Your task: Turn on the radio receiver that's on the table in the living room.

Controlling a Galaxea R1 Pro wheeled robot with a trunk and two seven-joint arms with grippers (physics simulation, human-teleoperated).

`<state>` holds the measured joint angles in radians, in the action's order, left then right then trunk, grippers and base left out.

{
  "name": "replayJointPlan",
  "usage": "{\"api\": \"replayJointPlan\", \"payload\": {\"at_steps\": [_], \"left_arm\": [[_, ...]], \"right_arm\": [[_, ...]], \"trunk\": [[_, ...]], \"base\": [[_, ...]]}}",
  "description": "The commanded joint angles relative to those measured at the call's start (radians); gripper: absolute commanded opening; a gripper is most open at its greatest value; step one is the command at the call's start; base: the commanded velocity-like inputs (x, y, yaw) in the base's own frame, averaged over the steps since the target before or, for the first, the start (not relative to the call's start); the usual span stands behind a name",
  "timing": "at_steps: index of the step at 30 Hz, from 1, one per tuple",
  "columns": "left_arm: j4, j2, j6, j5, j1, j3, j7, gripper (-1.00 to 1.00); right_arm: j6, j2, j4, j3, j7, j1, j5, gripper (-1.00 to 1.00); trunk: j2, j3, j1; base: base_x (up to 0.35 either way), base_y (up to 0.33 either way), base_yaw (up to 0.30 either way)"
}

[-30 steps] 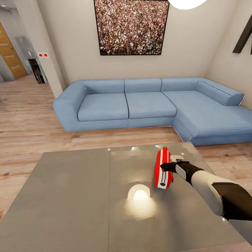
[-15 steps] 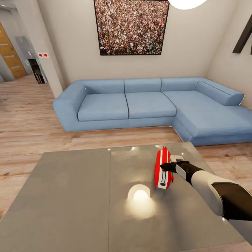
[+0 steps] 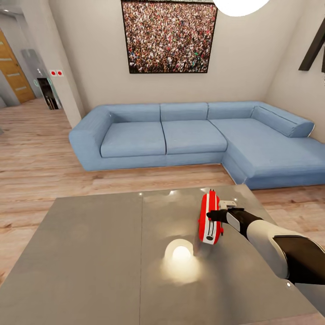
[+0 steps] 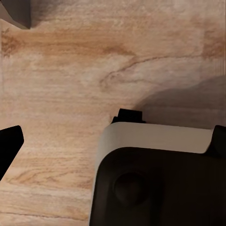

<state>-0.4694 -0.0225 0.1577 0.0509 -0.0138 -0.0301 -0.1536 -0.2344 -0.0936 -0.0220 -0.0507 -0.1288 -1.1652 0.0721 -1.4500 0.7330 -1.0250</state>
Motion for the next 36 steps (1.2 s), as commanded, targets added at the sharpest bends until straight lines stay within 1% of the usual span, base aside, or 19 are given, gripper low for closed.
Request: {"api": "replayJointPlan", "payload": {"at_steps": [1, 12, 17, 25, 30, 36], "left_arm": [[0.000, -0.001, 0.000, 0.000, 0.000, 0.000, 0.000, 1.00], [-0.001, -0.007, -0.002, 0.006, 0.000, 0.003, 0.003, 1.00], [-0.001, -0.009, -0.001, 0.007, 0.000, 0.003, 0.004, 1.00], [-0.001, -0.011, -0.001, 0.007, 0.000, 0.003, 0.003, 1.00], [-0.001, -0.011, 0.000, 0.004, 0.000, 0.003, 0.004, 1.00], [-0.001, -0.005, 0.000, 0.001, 0.000, 0.003, 0.006, 1.00]], "right_arm": [[0.000, 0.000, 0.001, 0.002, 0.000, 0.000, 0.001, -1.00], [0.000, 0.000, 0.001, 0.002, 0.000, 0.000, 0.001, -1.00], [0.000, 0.000, 0.001, 0.002, -0.001, 0.000, 0.001, -1.00], [0.000, 0.000, 0.001, 0.002, -0.002, 0.000, 0.000, -1.00], [0.000, 0.000, 0.001, 0.002, -0.002, 0.000, 0.000, -1.00], [0.000, 0.000, 0.001, 0.002, -0.001, 0.000, 0.000, -1.00]], "trunk": [[0.000, -0.002, 0.000], [0.000, -0.019, 0.000], [-0.035, -0.010, -0.019], [-0.091, 0.013, -0.050], [-0.091, 0.013, -0.050], [-0.049, -0.006, -0.027]], "base": [[0.000, 0.000, -0.029], [0.000, 0.000, -0.056], [0.000, 0.000, -0.044], [0.000, 0.000, -0.006], [0.000, 0.000, 0.000], [0.000, 0.000, 0.000]]}}
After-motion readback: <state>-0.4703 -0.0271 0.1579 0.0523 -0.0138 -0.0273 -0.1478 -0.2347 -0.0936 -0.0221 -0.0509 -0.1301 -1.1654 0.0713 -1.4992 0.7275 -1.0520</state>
